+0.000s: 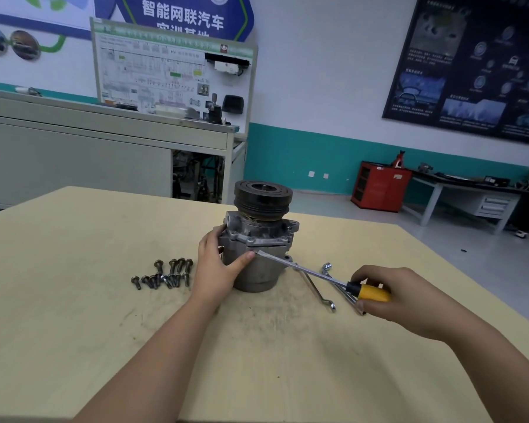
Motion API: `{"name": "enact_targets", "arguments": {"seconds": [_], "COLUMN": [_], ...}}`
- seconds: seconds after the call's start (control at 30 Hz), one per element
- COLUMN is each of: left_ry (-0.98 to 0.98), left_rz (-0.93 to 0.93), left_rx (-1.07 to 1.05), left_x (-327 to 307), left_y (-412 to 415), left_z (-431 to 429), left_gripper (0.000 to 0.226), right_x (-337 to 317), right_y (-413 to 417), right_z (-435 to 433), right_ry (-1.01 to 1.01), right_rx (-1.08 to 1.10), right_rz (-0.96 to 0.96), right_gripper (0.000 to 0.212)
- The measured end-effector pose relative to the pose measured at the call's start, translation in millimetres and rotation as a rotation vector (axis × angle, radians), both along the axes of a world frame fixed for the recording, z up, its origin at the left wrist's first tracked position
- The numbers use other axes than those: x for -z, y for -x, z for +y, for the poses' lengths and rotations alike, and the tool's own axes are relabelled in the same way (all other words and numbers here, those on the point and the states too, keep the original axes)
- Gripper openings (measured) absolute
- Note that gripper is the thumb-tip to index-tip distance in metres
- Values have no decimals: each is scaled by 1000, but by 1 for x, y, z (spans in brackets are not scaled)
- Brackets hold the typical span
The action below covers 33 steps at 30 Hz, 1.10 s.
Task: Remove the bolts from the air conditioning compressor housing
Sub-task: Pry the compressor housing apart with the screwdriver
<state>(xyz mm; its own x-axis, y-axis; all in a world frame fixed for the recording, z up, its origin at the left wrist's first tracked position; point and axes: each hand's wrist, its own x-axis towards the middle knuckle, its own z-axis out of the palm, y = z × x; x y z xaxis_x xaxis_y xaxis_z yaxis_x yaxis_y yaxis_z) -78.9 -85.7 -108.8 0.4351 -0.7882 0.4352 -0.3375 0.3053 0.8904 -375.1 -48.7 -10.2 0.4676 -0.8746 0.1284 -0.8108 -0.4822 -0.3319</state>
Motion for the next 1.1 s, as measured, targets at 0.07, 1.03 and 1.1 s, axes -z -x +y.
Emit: {"name": "enact_targets", "arguments": {"seconds": [0.07, 1.03, 1.1], "left_ry": [1, 9, 12], "left_rz": [-1, -23, -24], "left_rx": [-1, -16, -15], "left_x": [0, 0, 0], "left_y": [0, -1, -1], "left_z": [0, -2, -2], "left_gripper": [77, 78, 77], "right_x": [-3, -12, -12], "right_y": [-2, -18, -20], "right_z": [1, 7, 7], "right_ry": [-6, -40, -47], "right_rx": [4, 62, 66], "right_rz": [6, 34, 62], "right_gripper": [15, 9, 12]}}
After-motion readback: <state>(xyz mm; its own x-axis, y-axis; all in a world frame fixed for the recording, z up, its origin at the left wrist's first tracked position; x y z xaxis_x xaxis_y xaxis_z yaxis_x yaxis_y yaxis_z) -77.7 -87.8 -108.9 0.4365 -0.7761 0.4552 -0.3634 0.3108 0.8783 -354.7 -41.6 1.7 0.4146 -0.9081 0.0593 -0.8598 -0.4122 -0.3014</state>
